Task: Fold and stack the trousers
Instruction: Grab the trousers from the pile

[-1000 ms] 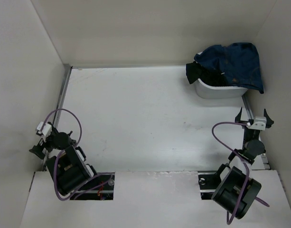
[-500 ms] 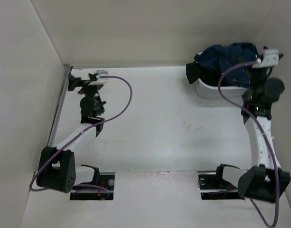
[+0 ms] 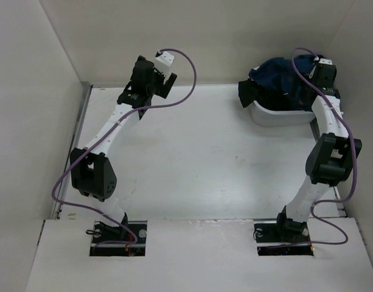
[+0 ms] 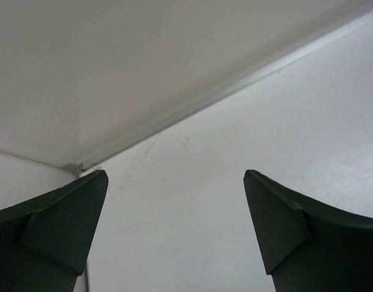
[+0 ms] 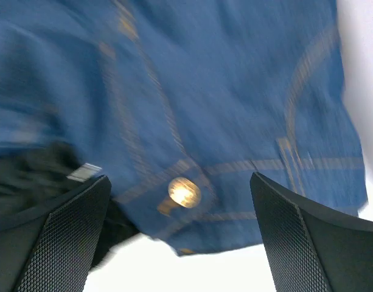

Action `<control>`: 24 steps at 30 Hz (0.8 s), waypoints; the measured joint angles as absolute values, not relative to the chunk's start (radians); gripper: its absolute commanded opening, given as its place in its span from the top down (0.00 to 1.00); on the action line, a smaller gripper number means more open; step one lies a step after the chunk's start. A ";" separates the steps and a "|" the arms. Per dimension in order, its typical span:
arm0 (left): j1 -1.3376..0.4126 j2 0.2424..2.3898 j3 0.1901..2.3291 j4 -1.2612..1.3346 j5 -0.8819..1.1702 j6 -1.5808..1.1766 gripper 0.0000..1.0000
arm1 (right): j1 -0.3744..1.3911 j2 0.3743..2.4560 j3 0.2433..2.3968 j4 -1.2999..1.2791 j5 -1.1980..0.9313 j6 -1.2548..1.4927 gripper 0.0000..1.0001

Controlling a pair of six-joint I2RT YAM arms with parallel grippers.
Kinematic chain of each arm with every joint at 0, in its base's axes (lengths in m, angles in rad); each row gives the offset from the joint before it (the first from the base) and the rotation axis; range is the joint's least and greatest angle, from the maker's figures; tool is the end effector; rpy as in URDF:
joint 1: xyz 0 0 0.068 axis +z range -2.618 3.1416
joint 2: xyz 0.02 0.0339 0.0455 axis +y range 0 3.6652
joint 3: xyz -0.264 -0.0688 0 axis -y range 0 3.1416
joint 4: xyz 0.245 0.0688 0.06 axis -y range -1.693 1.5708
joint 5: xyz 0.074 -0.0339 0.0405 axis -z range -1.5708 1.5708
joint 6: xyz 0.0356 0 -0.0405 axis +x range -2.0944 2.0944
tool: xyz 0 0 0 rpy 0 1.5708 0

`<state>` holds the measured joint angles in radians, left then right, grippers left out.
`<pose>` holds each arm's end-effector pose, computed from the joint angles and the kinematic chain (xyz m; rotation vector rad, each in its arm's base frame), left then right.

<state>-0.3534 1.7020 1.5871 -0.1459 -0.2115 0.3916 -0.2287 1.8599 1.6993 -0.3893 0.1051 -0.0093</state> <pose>0.3872 -0.1349 0.3787 0.5257 1.7542 0.2205 0.4277 -0.1034 0.3294 0.2951 2.1071 -0.2524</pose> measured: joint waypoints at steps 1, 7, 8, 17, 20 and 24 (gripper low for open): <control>-0.342 1.718 1.607 -0.189 -0.175 0.361 0.00 | -0.239 1.867 1.699 -0.417 0.115 0.001 0.00; -0.320 1.791 1.599 -0.364 -0.069 0.272 0.00 | -0.245 1.871 1.699 -0.470 0.157 0.030 0.24; -0.326 1.802 1.595 -0.380 -0.064 0.268 0.00 | -0.242 1.871 1.699 -0.476 0.160 0.030 0.23; -0.347 1.821 1.591 -0.408 -0.074 0.281 0.07 | -0.221 1.867 1.676 -0.546 0.173 -0.021 0.19; -0.347 1.821 1.591 -0.406 -0.086 0.289 0.06 | -0.215 1.873 1.681 -0.551 0.175 -0.030 0.20; -0.347 1.821 1.591 -0.403 -0.095 0.296 0.06 | -0.208 1.912 1.716 -0.555 0.178 -0.042 0.23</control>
<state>-0.3470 1.8206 1.5906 -0.4026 -0.0952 0.2962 -0.2085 1.9118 1.7157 -0.5549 0.1783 -0.0418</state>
